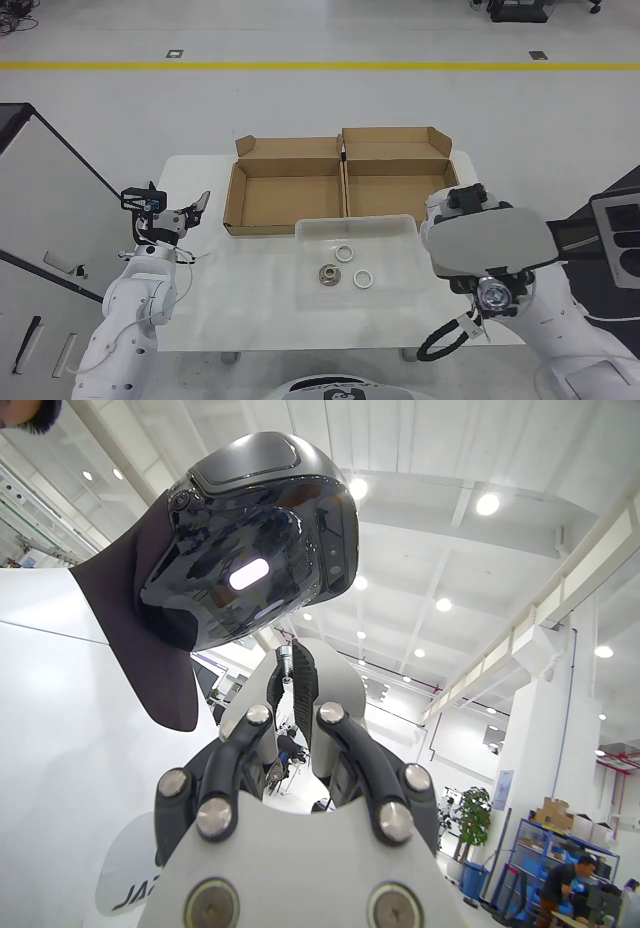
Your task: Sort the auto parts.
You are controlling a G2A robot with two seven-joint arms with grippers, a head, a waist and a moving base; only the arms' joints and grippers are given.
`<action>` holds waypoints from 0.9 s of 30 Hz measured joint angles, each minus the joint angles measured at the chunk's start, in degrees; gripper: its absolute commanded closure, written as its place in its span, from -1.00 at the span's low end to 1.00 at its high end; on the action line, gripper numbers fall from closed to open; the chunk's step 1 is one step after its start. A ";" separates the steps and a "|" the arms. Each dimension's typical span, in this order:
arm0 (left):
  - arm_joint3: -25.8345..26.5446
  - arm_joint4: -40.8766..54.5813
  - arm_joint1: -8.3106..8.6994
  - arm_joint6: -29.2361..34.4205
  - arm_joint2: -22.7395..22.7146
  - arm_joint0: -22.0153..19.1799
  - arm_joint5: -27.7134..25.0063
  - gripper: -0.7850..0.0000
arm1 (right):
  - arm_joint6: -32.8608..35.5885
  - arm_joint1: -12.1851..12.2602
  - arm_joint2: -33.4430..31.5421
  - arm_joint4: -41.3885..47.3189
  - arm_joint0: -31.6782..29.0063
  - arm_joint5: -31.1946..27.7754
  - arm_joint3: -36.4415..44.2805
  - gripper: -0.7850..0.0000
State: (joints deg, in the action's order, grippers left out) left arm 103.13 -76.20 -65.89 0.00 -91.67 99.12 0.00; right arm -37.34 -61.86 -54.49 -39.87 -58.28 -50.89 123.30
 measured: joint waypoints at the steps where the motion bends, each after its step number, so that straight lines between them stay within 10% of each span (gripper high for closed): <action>1: 0.00 0.00 0.00 0.00 0.00 0.00 0.00 -1.00 | 0.62 0.01 -0.19 -0.21 -0.26 0.45 0.01 1.00; 27: 0.00 0.00 0.00 0.00 0.00 0.00 0.00 -1.00 | 45.81 7.46 -42.66 18.38 -34.41 -0.98 -3.13 1.00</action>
State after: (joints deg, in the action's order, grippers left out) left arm 103.13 -76.20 -65.89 0.00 -91.67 99.12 0.00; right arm 8.47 -54.41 -97.15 -21.49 -92.68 -51.87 120.17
